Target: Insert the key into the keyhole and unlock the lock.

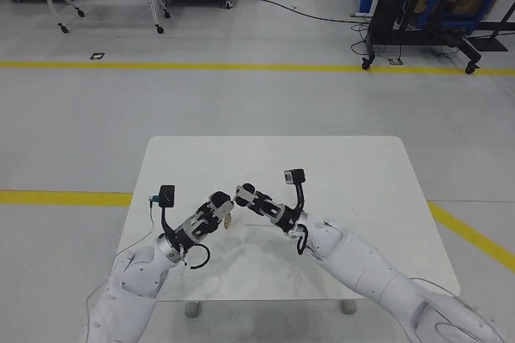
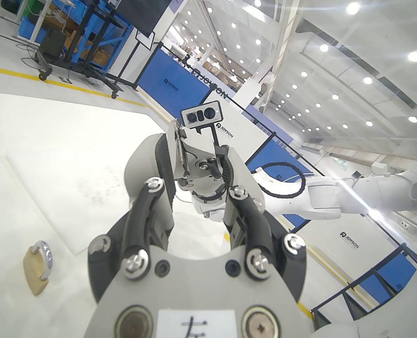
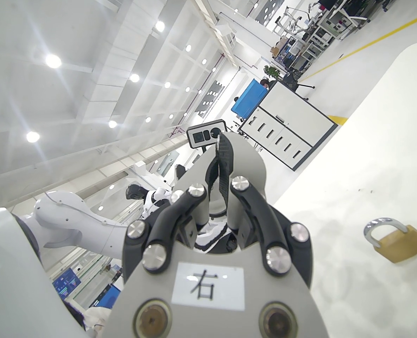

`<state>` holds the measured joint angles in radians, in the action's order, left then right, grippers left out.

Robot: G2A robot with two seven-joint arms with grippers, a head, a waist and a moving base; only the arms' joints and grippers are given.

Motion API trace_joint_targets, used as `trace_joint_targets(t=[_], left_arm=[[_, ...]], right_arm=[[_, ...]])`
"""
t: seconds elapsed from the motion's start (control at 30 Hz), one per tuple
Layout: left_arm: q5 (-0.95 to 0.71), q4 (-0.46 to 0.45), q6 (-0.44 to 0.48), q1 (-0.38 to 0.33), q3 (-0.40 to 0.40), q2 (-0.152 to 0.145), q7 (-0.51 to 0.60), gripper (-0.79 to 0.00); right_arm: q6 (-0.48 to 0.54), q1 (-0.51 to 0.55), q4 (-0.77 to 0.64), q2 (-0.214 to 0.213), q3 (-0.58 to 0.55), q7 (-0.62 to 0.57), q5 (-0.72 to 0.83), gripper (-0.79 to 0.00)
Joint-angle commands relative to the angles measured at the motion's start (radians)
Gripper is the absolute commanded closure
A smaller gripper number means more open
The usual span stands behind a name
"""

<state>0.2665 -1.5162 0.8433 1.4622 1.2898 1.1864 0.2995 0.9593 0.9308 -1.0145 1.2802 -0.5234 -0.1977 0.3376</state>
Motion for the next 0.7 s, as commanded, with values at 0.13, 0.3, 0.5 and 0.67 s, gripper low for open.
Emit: trace_joint_targets(t=[0.13, 0.3, 0.5, 0.67], left_arm=[[0.019, -0.001, -0.021, -0.002, -0.003, -0.001, -0.005, -0.274], [0.015, 0.000, -0.031, -0.003, -0.007, -0.002, -0.010, -0.209], [0.021, 0.001, -0.045, -0.006, -0.011, -0.003, -0.010, -0.065], [0.028, 0.001, -0.058, -0.006, -0.013, -0.004, -0.014, 0.000]], right_arm=[[-0.005, 0.010, 0.000, 0.008, -0.024, -0.024, -0.021, 0.000], [-0.009, 0.019, -0.003, 0.015, -0.042, -0.043, -0.036, 0.000], [-0.016, 0.028, -0.004, 0.022, -0.064, -0.063, -0.048, 0.000], [-0.023, 0.035, -0.004, 0.027, -0.080, -0.080, -0.062, 0.000]])
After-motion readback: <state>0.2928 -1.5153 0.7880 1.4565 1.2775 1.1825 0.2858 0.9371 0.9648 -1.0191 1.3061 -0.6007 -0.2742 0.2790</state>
